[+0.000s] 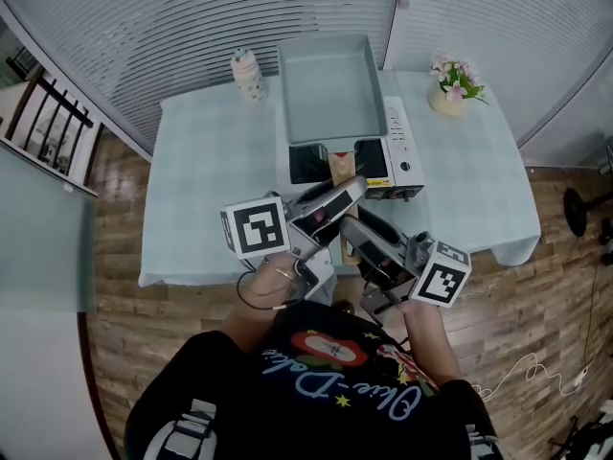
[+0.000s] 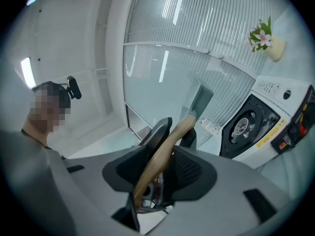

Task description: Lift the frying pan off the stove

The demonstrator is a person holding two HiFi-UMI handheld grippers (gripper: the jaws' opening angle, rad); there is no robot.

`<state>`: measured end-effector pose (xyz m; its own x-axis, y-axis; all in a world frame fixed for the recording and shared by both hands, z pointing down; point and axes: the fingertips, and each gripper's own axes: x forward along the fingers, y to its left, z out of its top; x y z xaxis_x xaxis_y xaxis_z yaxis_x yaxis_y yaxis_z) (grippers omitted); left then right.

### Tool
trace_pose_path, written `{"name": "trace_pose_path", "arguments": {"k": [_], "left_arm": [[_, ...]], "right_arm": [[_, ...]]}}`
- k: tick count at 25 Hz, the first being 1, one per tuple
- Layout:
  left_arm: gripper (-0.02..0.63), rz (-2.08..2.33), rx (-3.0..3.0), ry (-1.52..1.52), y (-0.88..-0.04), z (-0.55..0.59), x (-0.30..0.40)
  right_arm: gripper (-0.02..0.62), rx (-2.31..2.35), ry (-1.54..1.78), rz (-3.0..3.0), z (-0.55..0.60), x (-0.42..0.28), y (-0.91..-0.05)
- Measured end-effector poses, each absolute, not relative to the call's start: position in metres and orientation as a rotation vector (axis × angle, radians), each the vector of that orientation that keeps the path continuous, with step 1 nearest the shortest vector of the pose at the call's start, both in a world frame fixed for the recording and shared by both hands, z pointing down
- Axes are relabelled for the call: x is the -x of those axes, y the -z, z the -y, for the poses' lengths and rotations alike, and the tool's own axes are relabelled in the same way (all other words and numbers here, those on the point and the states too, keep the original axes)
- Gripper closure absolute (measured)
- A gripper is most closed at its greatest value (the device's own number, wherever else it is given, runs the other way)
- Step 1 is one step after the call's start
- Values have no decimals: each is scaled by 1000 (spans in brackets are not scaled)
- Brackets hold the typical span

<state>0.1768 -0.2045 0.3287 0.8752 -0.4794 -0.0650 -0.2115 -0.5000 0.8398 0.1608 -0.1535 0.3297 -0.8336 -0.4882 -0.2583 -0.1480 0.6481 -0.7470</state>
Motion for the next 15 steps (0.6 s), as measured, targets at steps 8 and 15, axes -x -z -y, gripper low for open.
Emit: {"name": "trace_pose_path", "arguments": {"k": [8, 15], "left_arm": [[439, 506, -2102, 362, -328, 206, -175], [437, 509, -2104, 364, -325, 203, -177]], "right_arm": [[436, 493, 1046, -2422, 156, -159, -329], [436, 486, 1044, -2418, 152, -161, -326]]}}
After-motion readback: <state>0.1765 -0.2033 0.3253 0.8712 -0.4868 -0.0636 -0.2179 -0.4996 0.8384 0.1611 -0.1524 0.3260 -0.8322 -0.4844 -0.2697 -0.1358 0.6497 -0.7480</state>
